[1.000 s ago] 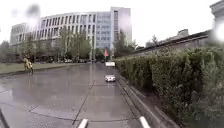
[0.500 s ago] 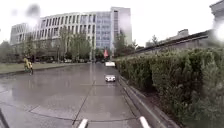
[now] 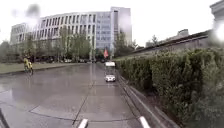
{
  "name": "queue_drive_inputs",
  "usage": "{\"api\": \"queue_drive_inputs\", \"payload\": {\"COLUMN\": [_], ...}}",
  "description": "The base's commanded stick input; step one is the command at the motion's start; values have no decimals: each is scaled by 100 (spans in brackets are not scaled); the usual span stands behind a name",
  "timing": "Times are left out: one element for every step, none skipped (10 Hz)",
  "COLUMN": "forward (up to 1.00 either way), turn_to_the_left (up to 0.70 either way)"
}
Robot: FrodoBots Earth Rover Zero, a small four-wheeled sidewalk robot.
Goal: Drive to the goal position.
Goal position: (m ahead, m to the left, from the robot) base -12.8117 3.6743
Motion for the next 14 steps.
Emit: {"api": "queue_drive_inputs", "payload": {"forward": [6, 6, 6, 6, 6, 6, 6, 6, 6, 6, 6, 6, 6, 6], "turn_to_the_left": [0, 0, 0, 0, 0, 0, 0, 0, 0, 0, 0, 0, 0, 0]}}
